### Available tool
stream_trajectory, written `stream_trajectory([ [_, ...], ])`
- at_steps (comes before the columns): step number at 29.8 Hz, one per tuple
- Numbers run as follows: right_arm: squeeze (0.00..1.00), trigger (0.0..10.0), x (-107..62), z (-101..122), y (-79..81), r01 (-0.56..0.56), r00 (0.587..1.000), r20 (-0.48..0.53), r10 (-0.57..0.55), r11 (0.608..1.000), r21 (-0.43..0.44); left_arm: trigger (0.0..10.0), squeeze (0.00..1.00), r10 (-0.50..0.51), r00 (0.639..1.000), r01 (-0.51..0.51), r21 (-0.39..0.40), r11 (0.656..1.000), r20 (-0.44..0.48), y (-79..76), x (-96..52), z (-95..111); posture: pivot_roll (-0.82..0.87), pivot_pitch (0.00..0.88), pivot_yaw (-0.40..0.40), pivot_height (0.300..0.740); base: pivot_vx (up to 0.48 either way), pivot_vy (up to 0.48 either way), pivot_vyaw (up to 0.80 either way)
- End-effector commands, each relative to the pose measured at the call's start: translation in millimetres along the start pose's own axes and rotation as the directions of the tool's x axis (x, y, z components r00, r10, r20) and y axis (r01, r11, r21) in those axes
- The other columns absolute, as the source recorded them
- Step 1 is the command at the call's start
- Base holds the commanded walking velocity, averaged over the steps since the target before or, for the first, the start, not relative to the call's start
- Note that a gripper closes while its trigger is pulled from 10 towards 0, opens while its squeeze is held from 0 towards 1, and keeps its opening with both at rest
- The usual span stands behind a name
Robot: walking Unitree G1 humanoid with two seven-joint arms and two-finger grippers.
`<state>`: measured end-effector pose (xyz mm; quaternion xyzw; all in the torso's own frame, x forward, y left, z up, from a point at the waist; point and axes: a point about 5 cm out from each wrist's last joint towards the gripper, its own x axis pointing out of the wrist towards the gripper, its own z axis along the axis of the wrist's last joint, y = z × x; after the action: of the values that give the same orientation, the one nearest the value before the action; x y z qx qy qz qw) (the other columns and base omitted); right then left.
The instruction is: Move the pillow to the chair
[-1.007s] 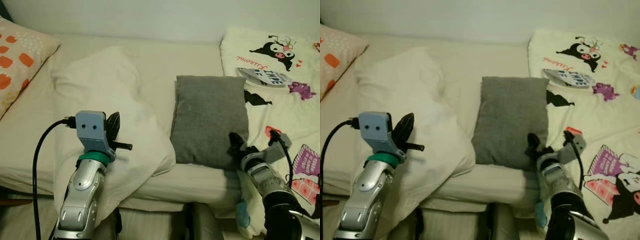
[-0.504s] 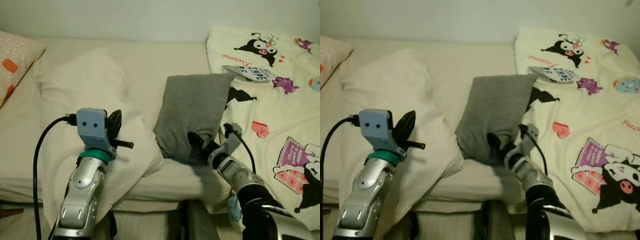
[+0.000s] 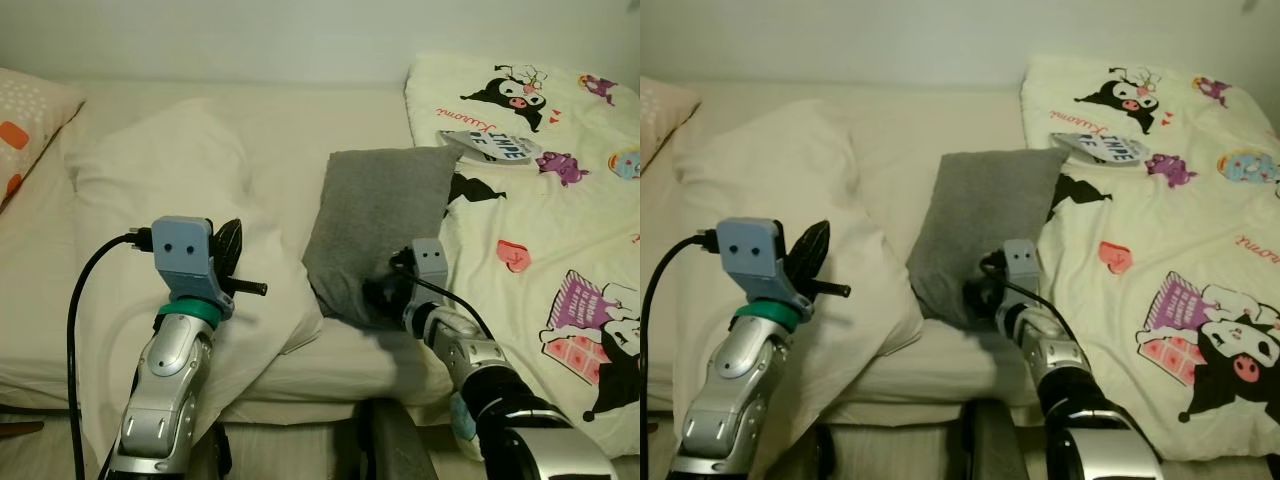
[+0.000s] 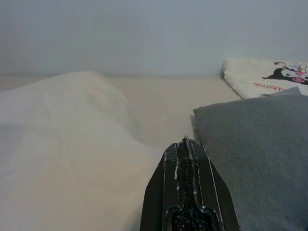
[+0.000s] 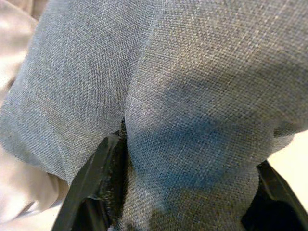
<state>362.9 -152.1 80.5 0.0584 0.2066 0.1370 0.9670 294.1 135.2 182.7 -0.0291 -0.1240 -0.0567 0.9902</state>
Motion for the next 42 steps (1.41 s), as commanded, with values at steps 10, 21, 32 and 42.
stream_trajectory([
  [10, 0.0, 0.0, -0.2, -29.0, 11.6, -0.036, 0.996, -0.082, 0.038, 0.999, 0.024, 10.0, 0.0, 0.0, 1.0, 0.0, -0.006, 1.0, -0.013, -0.3, 0.7, -3.4, 0.09, 0.118, 0.053, 0.596, 0.0, 0.0, 0.0],
  [21, 0.0, 0.0, 1.1, -24.6, 14.9, -0.054, 0.998, -0.036, 0.058, 0.994, 0.093, 10.0, 0.0, -0.004, 1.0, 0.004, -0.005, 1.0, -0.011, -0.7, 1.5, -3.7, 0.09, 0.104, 0.055, 0.596, 0.0, 0.0, 0.0],
  [32, 0.0, 0.0, 1.5, -21.7, 16.0, -0.065, 0.998, -0.008, 0.067, 0.988, 0.138, 10.0, 0.0, -0.01, 1.0, 0.01, -0.006, 1.0, -0.01, -1.8, 2.7, -4.2, 0.09, 0.103, 0.056, 0.596, 0.0, 0.0, 0.0],
  [42, 0.0, 0.0, 2.0, 12.1, 15.0, -0.08, 0.985, 0.163, 0.059, 0.989, 0.122, 10.0, 0.0, 0.0, 1.0, 0.0, -0.012, 1.0, -0.001, -1.7, 5.8, -3.0, 0.08, 0.094, 0.048, 0.596, 0.0, 0.0, 0.0],
])
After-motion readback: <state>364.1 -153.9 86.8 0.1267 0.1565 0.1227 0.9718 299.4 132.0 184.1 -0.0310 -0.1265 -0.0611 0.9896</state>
